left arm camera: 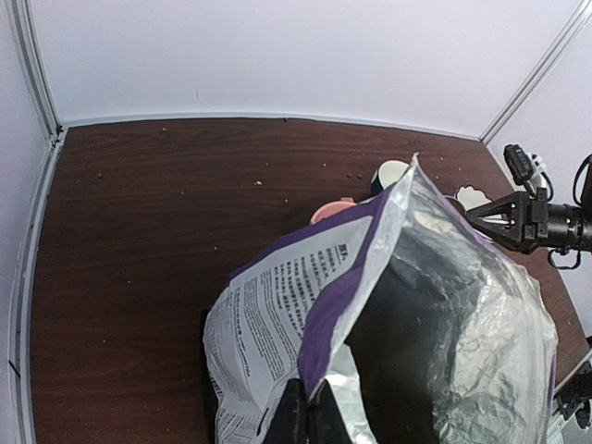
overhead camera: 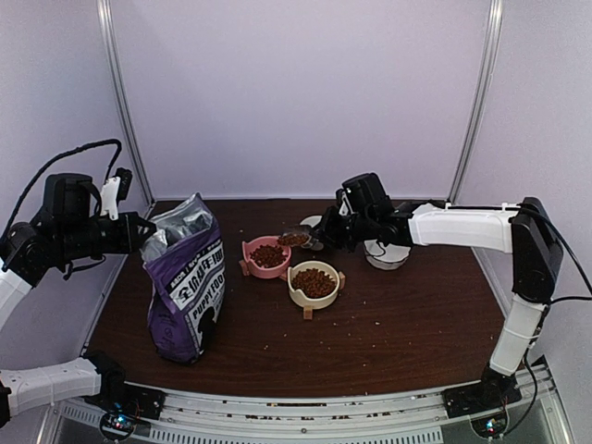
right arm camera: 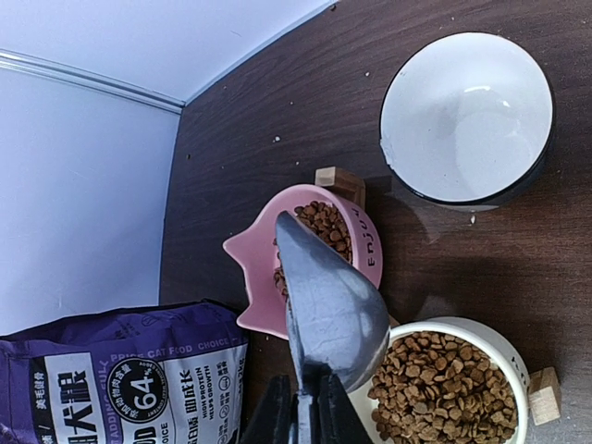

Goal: Serve the pet food

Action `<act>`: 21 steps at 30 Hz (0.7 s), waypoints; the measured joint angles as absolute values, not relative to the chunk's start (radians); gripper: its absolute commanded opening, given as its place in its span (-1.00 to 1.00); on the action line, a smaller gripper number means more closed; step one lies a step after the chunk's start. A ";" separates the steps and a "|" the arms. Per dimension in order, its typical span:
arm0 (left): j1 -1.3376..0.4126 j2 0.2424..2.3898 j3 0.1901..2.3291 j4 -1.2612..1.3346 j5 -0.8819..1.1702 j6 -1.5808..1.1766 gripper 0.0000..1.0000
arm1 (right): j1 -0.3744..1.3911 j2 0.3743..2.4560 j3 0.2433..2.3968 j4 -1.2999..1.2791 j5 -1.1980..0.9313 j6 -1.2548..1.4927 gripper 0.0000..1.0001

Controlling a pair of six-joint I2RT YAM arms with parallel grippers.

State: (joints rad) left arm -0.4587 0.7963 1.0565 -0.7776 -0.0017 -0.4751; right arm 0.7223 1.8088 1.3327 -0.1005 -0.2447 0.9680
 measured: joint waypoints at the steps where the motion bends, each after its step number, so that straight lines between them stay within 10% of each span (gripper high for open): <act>1: -0.459 0.797 1.056 -0.777 0.001 -0.475 -1.00 | 0.723 1.809 1.340 -0.113 -0.238 0.963 -1.00; 21: -0.459 0.810 1.045 -0.746 0.045 -0.474 -1.00 | 0.764 1.819 1.477 -0.287 -0.157 0.841 -1.00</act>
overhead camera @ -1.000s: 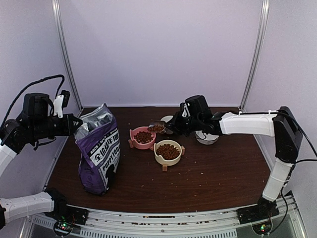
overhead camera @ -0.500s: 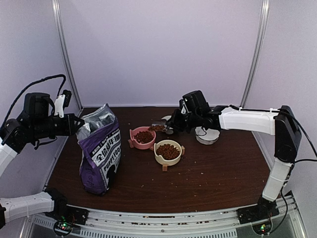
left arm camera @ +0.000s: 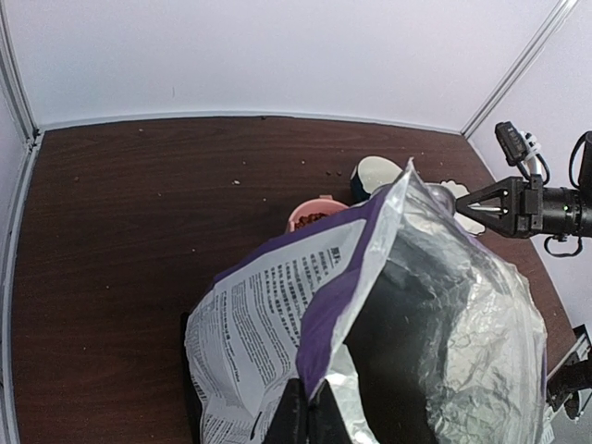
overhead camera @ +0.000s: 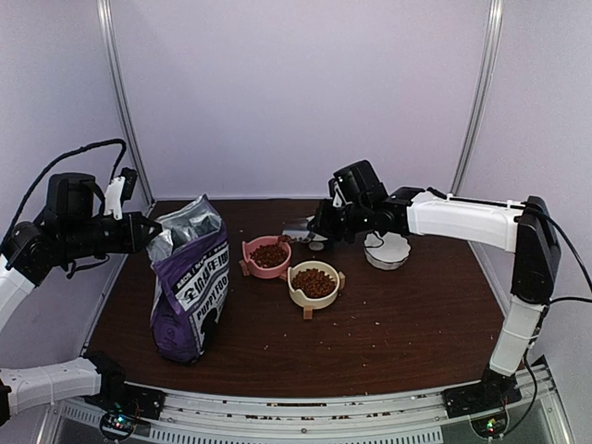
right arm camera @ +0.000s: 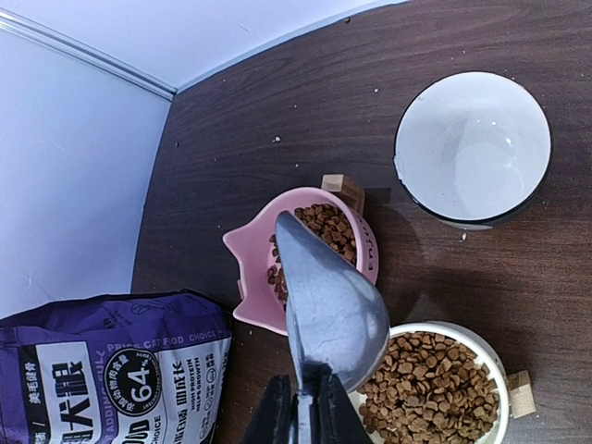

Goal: Serve the pet food

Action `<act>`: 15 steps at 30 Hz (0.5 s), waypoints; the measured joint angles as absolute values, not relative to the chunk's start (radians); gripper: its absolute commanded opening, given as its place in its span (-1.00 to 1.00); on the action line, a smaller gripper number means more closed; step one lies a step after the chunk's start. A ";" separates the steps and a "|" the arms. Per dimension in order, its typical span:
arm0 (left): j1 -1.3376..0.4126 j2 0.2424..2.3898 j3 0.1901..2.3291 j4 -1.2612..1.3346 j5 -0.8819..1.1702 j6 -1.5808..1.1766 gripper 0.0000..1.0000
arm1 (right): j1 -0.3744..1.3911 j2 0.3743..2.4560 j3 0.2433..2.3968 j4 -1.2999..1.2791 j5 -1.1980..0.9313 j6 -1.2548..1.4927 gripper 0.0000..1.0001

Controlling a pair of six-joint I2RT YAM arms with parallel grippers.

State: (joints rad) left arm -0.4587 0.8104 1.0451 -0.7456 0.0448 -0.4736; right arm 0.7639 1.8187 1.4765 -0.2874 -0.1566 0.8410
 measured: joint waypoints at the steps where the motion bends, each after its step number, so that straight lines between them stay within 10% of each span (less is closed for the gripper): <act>1: -0.459 0.810 1.043 -0.743 0.046 -0.474 -1.00 | 0.766 1.819 1.482 -0.296 -0.155 0.836 -1.00; 15: -0.459 0.807 1.035 -0.732 0.057 -0.474 -1.00 | 0.807 1.837 1.565 -0.389 -0.106 0.727 -1.00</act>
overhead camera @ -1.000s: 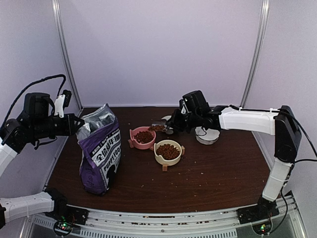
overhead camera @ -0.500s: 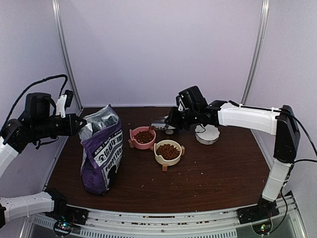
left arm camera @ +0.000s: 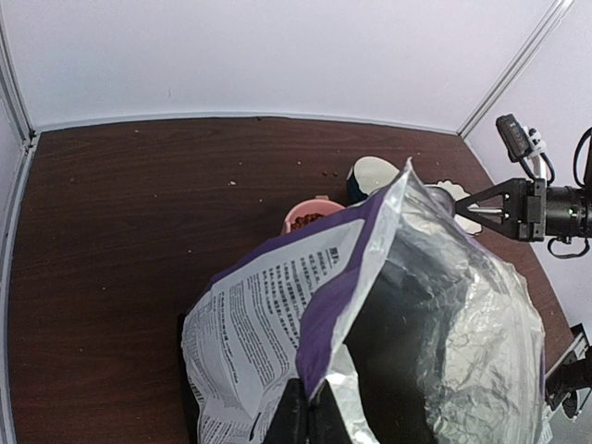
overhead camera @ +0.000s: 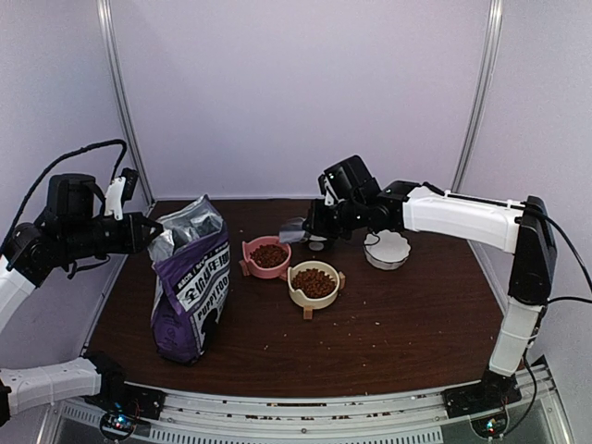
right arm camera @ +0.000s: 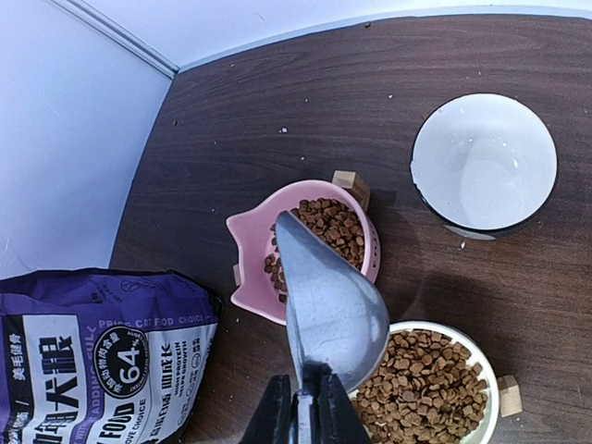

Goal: Serve the pet food

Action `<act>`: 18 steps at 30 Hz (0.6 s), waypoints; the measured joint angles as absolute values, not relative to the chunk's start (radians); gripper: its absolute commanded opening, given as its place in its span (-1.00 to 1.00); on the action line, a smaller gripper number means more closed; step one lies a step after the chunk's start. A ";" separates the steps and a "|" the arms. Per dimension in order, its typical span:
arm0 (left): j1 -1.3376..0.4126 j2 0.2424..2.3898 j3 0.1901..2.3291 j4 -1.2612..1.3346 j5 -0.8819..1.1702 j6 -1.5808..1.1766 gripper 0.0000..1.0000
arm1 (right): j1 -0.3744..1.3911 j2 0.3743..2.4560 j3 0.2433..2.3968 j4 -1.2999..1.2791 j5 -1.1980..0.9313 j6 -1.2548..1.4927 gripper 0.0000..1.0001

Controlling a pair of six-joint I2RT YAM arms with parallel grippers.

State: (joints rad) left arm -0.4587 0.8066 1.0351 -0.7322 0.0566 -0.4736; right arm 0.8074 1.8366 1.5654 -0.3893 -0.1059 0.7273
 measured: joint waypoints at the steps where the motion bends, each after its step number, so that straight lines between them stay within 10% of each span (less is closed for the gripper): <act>1: -0.459 0.805 1.034 -0.732 0.057 -0.474 -1.00 | 0.811 1.837 1.570 -0.398 -0.097 0.714 -1.00; 18: -0.459 0.776 1.000 -0.703 0.057 -0.475 -1.00 | 0.841 1.839 1.604 -0.435 -0.050 0.554 -1.00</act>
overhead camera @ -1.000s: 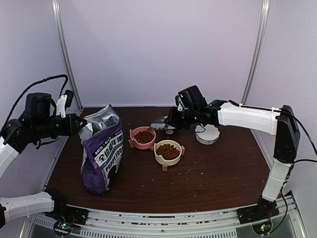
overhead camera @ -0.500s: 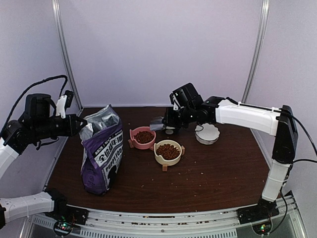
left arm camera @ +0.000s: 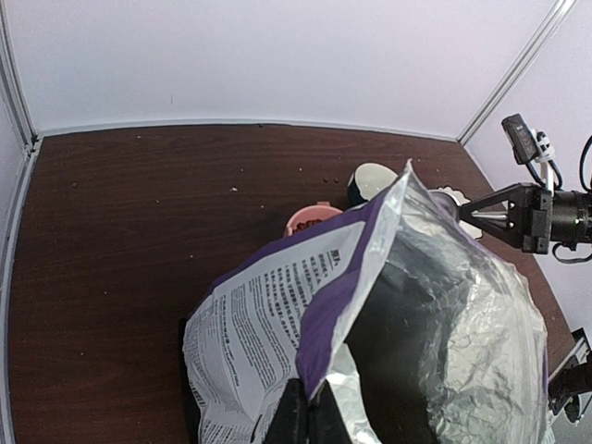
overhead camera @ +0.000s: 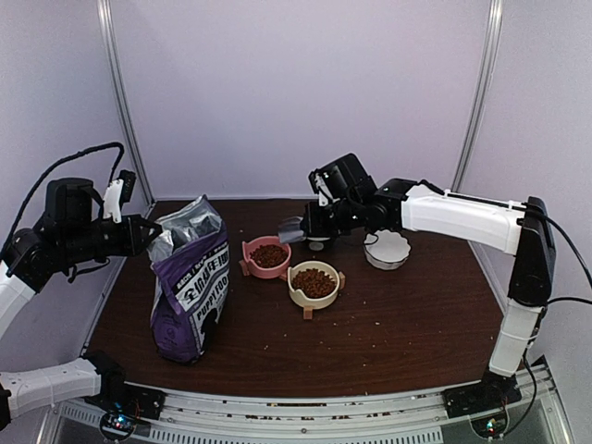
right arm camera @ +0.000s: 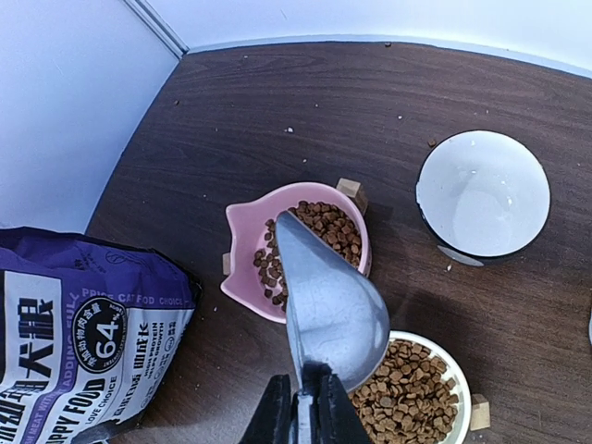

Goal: Serve the pet food

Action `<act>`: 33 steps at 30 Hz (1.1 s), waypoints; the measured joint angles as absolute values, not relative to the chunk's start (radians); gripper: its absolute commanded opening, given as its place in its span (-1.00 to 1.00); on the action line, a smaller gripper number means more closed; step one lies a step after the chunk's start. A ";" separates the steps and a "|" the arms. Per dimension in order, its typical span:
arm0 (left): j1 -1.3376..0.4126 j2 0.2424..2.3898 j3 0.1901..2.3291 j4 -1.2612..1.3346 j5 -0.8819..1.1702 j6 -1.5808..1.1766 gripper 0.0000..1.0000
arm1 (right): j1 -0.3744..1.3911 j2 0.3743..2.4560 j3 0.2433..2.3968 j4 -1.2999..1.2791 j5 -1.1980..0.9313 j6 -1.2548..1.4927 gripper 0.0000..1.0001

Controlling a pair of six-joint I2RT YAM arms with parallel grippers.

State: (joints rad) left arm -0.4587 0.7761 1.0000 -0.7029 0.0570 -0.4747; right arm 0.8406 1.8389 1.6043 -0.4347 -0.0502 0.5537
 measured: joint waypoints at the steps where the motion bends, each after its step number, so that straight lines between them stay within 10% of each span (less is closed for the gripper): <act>1: -0.459 0.775 0.998 -0.701 0.057 -0.475 -1.00 | 0.841 1.839 1.606 -0.435 -0.049 0.549 -1.00; 17: -0.459 0.772 0.987 -0.688 0.065 -0.492 -1.00 | 0.964 1.433 1.118 -0.166 -0.155 0.759 -1.00; 33: -0.457 0.757 0.967 -0.670 0.071 -0.514 -1.00 | 1.185 1.695 1.011 0.048 0.083 0.880 -1.00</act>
State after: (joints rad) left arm -0.4572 0.7574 0.9668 -0.6697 0.0708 -0.5144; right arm 1.1854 1.6955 1.0111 0.0483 0.0834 0.8799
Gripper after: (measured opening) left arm 0.008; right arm 0.090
